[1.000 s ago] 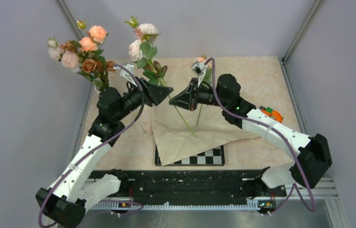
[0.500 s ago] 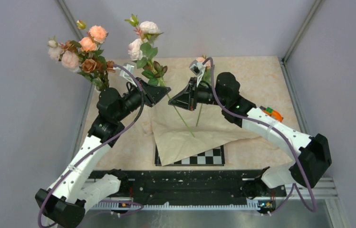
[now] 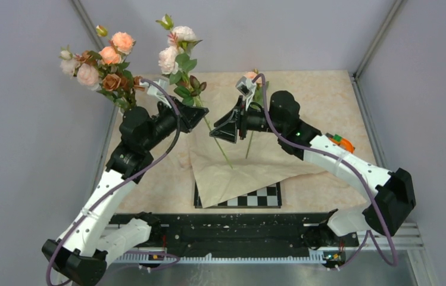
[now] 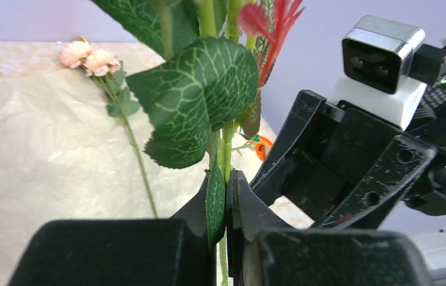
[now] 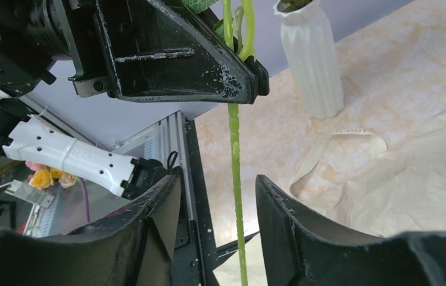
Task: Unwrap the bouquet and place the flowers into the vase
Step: Pick up the fake flower from the wrapping paper, then insert the fake flower into the vase.
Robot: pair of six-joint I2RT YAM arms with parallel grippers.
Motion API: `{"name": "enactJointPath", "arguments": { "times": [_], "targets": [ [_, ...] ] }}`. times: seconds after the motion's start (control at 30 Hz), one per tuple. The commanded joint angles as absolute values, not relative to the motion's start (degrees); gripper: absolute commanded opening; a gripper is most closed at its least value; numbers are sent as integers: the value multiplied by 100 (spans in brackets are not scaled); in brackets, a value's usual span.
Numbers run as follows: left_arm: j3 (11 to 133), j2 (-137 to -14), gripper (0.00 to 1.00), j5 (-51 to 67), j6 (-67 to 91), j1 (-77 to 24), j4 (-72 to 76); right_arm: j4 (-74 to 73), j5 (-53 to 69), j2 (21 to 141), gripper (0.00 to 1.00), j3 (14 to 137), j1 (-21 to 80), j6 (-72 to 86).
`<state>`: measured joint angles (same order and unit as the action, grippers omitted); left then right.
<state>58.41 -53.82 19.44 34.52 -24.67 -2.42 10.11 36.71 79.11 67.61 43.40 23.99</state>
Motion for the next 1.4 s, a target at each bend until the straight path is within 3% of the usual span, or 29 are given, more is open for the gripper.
{"name": "enactJointPath", "arguments": {
  "times": [0.0,0.27,0.43,0.67,0.97,1.37],
  "targets": [
    [6240,-5194,0,1597,2692,-2437,-479,1012,3630,7556,56,6993,4430,2161],
    [6826,-5116,0,994,1610,-2247,-1275,892,3309,7082,70,6709,4430,1993],
    [7162,-4952,0,115,918,-1781,-1662,622,2987,6749,72,6526,4430,1712],
    [7426,-4961,0,654,957,-113,-1652,292,2500,6201,75,6159,4334,1446],
    [7425,-5005,0,526,1138,1601,-1269,121,2243,5307,79,5506,3733,1496],
    [7394,-4992,0,284,1681,2286,-534,-170,2144,4820,79,5126,3384,1479]
  ]
}}
